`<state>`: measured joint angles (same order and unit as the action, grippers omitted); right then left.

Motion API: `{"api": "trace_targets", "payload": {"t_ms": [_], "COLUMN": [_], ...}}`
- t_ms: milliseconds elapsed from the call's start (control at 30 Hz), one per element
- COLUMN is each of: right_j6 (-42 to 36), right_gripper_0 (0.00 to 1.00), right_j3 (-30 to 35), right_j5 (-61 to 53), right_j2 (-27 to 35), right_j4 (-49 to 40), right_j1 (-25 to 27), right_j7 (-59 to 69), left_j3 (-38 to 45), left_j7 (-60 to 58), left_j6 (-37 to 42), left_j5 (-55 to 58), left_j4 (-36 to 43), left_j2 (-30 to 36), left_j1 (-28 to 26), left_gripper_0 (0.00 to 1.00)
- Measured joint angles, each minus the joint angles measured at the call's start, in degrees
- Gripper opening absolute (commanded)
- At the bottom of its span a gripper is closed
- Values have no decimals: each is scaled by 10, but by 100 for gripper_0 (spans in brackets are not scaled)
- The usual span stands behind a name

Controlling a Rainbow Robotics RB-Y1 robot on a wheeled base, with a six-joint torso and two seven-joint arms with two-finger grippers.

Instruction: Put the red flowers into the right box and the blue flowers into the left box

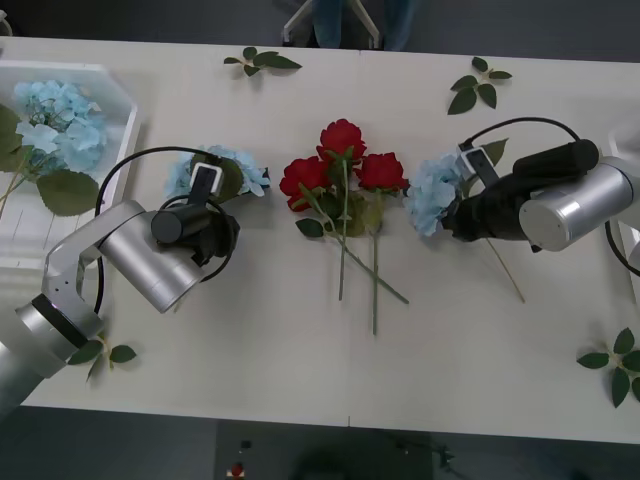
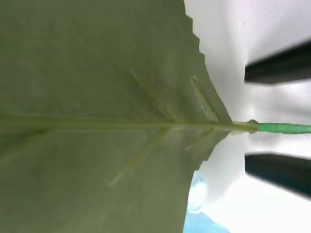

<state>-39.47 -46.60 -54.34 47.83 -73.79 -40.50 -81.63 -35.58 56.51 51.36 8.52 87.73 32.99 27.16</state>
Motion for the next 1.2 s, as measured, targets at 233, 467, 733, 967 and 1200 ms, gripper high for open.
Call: {"api": "trace_targets", "payload": {"t_ms": [233,467,733,967,1200], "right_j6": [4,5,24,9,-62], "right_gripper_0": [0,0,0,0,0], "right_j3": [0,0,6,111,341], "right_j5": [0,-2,-57,-138,-264], "right_j2": [0,0,9,62,85], "right_j4": [0,0,-1,-73,-195], "right_j1": [0,0,0,40,164], "right_j7": [0,0,0,0,-140], "left_j3": [0,31,186,319,511], "left_j7": [0,0,0,54,171], "left_j6": [-8,16,157,217,217], "left_j5": [0,35,184,255,293], "left_j4": [11,112,258,297,278], "left_j2": [3,42,109,204,227], "left_j1": [0,0,0,-9,-75], "left_gripper_0": [0,0,0,0,0]}}
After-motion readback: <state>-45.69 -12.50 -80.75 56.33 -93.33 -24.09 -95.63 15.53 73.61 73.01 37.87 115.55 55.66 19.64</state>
